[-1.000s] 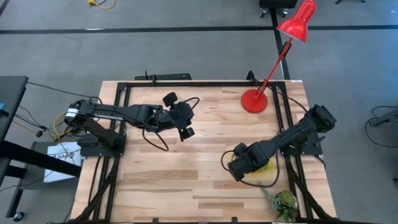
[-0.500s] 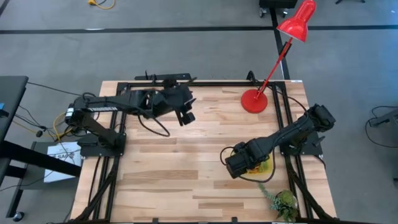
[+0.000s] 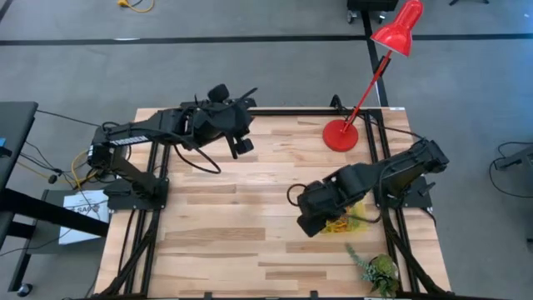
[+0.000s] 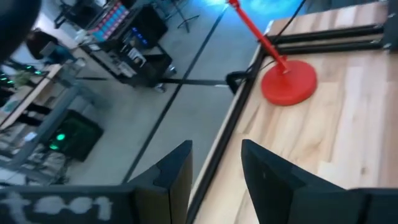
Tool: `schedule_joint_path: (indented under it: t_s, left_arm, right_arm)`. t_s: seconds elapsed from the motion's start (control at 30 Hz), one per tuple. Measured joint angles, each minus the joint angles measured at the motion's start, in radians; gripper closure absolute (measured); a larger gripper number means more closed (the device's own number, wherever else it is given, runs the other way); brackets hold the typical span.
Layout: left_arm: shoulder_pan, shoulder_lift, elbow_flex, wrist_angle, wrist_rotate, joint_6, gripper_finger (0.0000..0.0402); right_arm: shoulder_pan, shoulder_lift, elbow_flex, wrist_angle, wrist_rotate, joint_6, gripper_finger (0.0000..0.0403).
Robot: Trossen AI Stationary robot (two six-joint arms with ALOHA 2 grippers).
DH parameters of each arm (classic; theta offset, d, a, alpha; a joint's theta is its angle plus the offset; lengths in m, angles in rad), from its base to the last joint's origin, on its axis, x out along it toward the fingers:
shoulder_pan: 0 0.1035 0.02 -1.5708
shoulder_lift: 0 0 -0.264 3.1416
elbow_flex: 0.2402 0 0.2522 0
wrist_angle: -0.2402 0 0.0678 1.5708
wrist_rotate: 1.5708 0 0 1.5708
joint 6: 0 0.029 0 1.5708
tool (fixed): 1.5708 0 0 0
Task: Pick and place items into bin
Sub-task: Return to Home Position
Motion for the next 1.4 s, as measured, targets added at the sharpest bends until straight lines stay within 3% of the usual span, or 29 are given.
schedule_joint_path:
  t_s: [0.2,0.33,0.53,0.63,0.8,0.97,1.07,1.2,1.4]
  left_arm:
    - [0.001,-0.015,0.097,-0.181,-0.04,0.0,0.0272]
    - [0.001,-0.047,0.18,-0.36,-0.04,-0.047,0.0272]
    - [0.001,-0.135,0.208,-0.482,-0.049,-0.01,0.0272]
    - [0.001,-0.179,0.208,-0.584,-0.055,-0.128,0.0272]
    - [0.023,-0.275,0.208,-0.688,-0.142,-0.314,0.0272]
    - [0.045,-0.41,0.206,-0.727,-0.012,-0.453,0.0272]
    - [0.045,-0.476,0.169,-0.716,0.004,-0.5,0.0272]
    - [0.045,-0.597,0.021,-0.664,0.013,-0.579,0.0272]
    - [0.044,-0.868,-0.441,-0.275,0.096,-0.603,0.0272]
  right_arm:
    - [-0.012,0.0,0.162,-0.015,0.016,-0.256,0.0223]
    - [-0.022,-0.001,0.201,-0.011,0.039,-0.422,0.0226]
    - [-0.093,-0.001,0.201,-0.057,0.272,-0.458,0.0225]
    - [-0.174,-0.012,0.2,-0.055,0.242,-0.546,0.0225]
    - [-0.312,-0.093,0.201,-0.085,0.073,-0.679,0.0227]
    - [-0.379,-0.239,0.194,-0.07,0.199,-0.838,0.0224]
    - [-0.378,-0.355,0.121,0.141,0.308,-0.974,0.0222]
    - [-0.386,-0.523,-0.099,0.466,0.237,-1.106,0.0221]
    - [-0.415,-0.781,-0.547,0.781,0.222,-1.013,0.0223]
